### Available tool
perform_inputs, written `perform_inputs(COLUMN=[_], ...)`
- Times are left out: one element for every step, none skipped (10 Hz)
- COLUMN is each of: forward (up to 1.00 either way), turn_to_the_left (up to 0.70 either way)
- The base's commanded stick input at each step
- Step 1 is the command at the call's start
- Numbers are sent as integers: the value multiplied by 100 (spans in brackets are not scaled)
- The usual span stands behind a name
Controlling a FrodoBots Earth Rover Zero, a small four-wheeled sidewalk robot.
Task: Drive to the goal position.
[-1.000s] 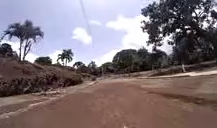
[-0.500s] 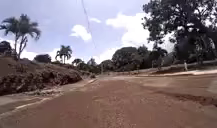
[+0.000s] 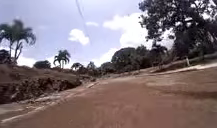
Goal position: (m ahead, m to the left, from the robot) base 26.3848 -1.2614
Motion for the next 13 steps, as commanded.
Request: perform_inputs(forward=[70,70,70,70,70,70,70,70,70,70,70,70,70], turn_to_the_left=[0,0,0,0,0,0,0,0,0,0,0,0,0])
